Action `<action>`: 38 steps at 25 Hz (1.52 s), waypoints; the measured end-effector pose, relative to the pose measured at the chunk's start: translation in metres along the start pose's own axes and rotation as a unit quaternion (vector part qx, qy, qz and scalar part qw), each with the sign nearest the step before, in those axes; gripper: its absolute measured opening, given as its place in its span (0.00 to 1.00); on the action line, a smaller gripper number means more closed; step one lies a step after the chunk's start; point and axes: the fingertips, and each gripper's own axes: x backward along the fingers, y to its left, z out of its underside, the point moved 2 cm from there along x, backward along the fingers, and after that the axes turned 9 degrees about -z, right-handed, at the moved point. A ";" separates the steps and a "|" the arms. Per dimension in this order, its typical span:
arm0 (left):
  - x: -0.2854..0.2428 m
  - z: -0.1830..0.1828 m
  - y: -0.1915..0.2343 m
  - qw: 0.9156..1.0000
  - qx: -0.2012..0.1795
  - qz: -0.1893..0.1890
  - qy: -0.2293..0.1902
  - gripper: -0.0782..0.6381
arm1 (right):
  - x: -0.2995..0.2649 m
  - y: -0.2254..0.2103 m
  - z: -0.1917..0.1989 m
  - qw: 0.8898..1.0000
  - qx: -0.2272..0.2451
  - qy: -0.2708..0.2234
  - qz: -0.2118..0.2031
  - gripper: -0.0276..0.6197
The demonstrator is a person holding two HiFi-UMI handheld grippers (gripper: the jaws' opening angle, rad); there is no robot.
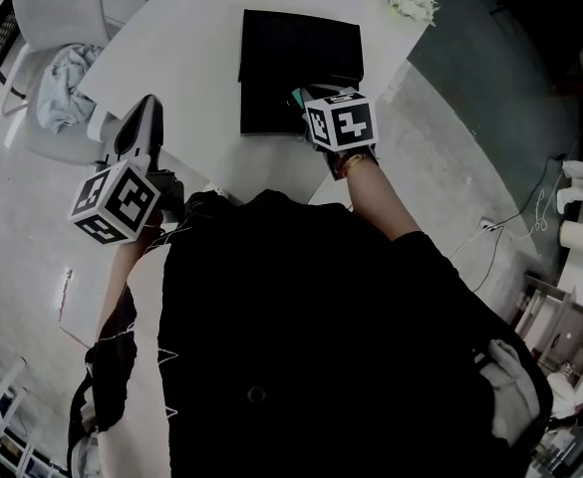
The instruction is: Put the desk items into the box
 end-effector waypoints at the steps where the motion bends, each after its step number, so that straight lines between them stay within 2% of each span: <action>1: 0.000 0.000 0.000 1.000 0.001 -0.001 0.000 0.12 | 0.000 0.000 0.000 1.000 0.001 0.000 0.000 0.06; 15: 0.004 0.000 0.003 1.000 0.005 -0.013 -0.005 0.12 | -0.009 0.008 0.006 1.000 0.012 0.017 -0.015 0.08; 24: 0.006 0.000 0.003 1.000 0.007 -0.012 -0.004 0.12 | -0.008 0.010 0.009 1.000 0.013 0.026 -0.011 0.08; 38: 0.004 0.003 0.003 1.000 0.008 -0.012 -0.002 0.12 | -0.011 0.008 0.006 1.000 0.009 0.016 -0.020 0.08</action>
